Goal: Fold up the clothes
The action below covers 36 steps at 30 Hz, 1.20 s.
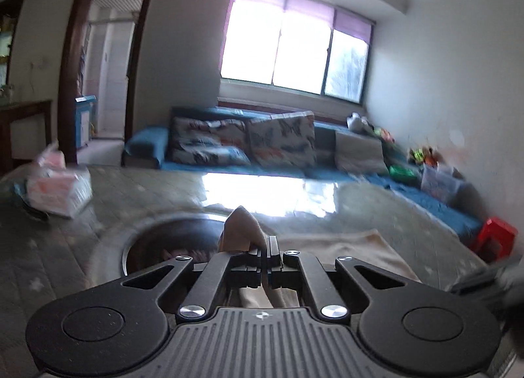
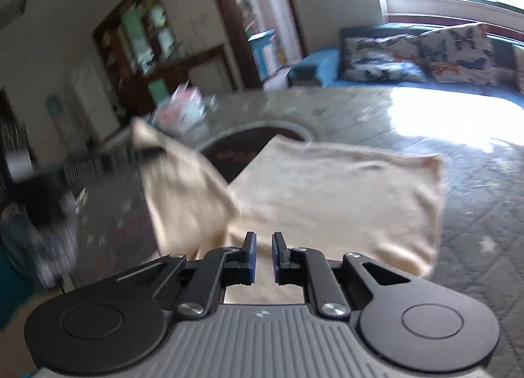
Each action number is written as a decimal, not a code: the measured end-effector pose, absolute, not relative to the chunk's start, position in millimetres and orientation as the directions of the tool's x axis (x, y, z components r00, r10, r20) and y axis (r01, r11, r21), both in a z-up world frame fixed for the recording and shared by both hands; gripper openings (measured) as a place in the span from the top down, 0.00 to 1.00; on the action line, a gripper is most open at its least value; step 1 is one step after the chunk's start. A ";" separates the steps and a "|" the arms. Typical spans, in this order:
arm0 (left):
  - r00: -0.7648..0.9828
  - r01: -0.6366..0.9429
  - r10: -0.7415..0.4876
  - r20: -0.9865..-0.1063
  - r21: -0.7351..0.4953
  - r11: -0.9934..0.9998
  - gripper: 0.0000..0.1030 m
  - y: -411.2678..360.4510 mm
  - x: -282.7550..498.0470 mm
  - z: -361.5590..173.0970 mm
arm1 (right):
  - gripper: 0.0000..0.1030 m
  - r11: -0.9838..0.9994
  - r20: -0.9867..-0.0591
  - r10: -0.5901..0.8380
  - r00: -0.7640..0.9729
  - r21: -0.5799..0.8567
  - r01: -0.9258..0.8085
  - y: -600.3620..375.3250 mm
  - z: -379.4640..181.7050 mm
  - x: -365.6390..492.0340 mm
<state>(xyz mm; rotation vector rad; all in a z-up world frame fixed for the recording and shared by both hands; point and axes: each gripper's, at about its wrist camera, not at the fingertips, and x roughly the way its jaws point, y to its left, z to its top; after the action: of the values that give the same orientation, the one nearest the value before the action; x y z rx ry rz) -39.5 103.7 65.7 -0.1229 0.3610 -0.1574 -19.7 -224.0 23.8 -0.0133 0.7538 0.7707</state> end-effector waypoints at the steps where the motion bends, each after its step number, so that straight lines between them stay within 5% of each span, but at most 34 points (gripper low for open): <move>1: 0.929 0.130 -0.172 -0.327 -0.147 0.981 0.97 105.2 -40.7 70.7 | 0.90 0.724 -0.629 0.625 0.463 0.246 -0.644 -218.1 20.8 -19.6; 10: 0.951 0.173 -0.206 -0.232 -0.157 0.972 0.97 105.1 -48.4 100.0 | 0.90 0.644 -0.673 0.637 0.376 0.197 -0.739 -159.3 -2.2 -21.5; 27: 0.908 0.300 -0.335 -0.252 -0.167 0.939 0.97 64.8 -41.0 93.4 | 0.89 0.656 -0.676 0.630 0.382 0.199 -0.728 -136.6 -20.3 -0.1; 36: 0.867 0.381 -0.414 -0.276 -0.167 0.909 0.97 28.9 -36.9 83.7 | 0.88 0.725 -0.645 0.595 0.479 0.174 -0.666 -201.9 8.4 -18.3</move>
<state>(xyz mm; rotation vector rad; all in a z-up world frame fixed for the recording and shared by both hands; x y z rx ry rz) -36.9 28.9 83.7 -0.1080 0.3121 -0.4172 -18.3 -201.9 8.4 -0.1054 0.7443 0.7709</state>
